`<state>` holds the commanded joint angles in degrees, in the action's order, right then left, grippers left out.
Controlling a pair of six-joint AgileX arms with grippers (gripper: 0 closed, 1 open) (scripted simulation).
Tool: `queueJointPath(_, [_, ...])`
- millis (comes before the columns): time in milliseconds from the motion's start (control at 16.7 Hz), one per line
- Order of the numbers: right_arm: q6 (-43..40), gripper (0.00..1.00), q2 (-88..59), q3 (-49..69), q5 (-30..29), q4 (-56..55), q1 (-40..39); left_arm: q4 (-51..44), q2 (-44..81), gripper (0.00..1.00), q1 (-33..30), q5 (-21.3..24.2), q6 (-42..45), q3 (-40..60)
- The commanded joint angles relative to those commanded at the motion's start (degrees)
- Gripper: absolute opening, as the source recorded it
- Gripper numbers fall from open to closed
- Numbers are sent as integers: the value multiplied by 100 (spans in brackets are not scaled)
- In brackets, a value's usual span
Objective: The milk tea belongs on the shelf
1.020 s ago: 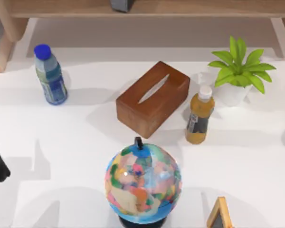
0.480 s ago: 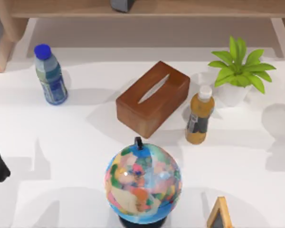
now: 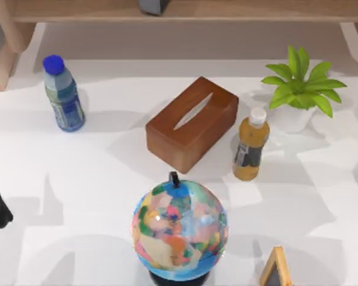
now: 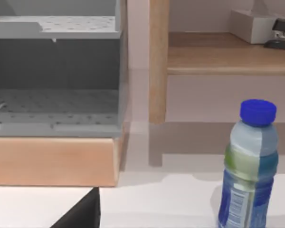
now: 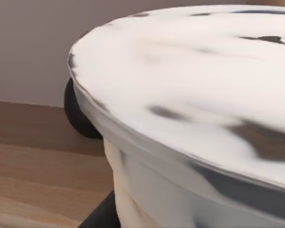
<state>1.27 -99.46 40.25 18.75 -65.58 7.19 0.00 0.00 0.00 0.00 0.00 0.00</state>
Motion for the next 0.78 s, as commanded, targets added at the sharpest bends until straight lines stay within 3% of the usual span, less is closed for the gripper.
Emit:
queueJointPath(420, [142, 0, -102, 1868, -1947, 2146, -1688, 0, 0, 100, 0, 0, 0, 0])
queueJointPath(780, [158, 0, -625, 3328, -3471, 3808, -2558, 0, 0, 100, 0, 0, 0, 0])
